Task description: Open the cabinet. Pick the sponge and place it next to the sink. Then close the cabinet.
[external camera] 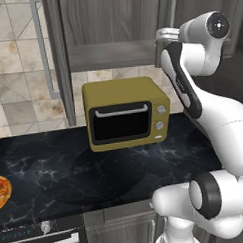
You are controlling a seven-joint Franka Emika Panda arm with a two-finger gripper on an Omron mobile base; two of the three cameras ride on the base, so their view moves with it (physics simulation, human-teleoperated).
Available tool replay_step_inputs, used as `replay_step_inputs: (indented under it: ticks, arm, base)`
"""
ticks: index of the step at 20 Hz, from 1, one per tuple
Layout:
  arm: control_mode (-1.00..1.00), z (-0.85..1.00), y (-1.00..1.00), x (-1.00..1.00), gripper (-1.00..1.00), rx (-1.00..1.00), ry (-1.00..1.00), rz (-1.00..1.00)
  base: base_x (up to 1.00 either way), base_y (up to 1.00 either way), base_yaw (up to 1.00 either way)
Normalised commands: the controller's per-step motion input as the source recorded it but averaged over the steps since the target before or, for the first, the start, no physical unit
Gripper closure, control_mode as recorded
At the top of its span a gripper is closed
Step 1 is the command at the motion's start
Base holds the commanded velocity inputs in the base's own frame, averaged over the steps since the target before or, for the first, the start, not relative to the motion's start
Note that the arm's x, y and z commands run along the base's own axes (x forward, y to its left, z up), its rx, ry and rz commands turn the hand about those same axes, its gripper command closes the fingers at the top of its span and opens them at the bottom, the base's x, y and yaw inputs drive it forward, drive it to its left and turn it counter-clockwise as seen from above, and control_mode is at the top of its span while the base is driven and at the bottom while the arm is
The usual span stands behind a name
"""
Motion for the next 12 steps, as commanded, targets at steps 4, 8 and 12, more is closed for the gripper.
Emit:
replay_step_inputs:
  ticks: [4, 8, 12]
  arm:
    - [-1.00, 0.00, -0.56, -0.66, 1.00, 0.03, 0.00, -0.13]
    - [-1.00, 0.00, -0.62, -0.62, 1.00, 0.02, 0.00, -0.14]
    - [-1.00, 0.00, -0.68, -0.54, 1.00, 0.02, 0.00, -0.12]
  base:
    - [0.00, 0.00, 0.00]
    - [0.00, 0.00, 0.00]
    - [0.00, 0.00, 0.00]
